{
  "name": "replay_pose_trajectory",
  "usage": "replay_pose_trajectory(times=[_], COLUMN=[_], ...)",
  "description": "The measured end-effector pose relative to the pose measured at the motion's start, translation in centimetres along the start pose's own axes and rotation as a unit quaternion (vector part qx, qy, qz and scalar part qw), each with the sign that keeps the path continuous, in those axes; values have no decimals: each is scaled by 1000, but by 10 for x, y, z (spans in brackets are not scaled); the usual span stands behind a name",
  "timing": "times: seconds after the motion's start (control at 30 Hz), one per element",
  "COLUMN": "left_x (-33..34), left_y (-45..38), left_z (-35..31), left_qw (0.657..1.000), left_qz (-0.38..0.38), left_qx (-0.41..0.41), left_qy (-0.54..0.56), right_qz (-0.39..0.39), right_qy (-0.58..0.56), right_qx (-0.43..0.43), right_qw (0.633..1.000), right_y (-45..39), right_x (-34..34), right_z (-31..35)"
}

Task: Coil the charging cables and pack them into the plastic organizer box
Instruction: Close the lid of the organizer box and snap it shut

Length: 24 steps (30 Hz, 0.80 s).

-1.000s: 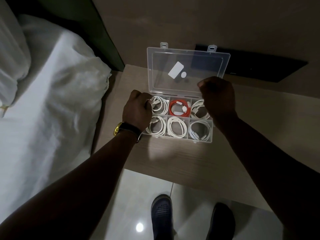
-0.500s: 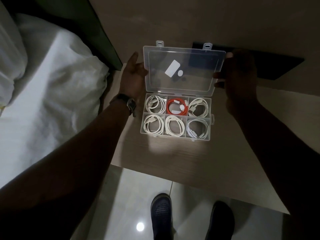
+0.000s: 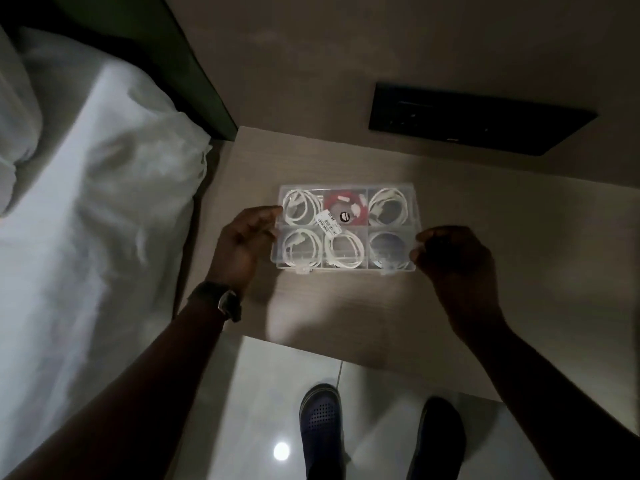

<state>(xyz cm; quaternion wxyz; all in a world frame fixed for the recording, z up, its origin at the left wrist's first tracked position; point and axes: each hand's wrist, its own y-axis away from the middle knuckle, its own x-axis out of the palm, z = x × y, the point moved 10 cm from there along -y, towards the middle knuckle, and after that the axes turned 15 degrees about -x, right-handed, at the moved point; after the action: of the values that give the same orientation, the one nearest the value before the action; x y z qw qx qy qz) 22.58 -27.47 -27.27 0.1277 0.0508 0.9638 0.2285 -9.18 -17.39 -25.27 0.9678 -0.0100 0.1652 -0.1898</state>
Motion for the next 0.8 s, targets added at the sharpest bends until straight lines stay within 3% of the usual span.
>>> replay_pose_trajectory(times=[0.17,0.27,0.4,0.8], left_x=[22,27,33,37], left_y=[12,15,21,16], left_z=[3,6,8,3], left_qw=[964,953,936,899], left_qz=[-3,2,-25,-62], left_qx=[130,154,173,190], left_qy=[-233,-263,-304,-389], right_qz=[87,124,146,122], right_qy=[172,240,237,279], right_qx=[-85,-104,-119,-166], right_qw=[978,957,953,938], right_y=[14,14,21,15], right_x=[14,23,34,52], right_z=[-8,-13,-19,-26])
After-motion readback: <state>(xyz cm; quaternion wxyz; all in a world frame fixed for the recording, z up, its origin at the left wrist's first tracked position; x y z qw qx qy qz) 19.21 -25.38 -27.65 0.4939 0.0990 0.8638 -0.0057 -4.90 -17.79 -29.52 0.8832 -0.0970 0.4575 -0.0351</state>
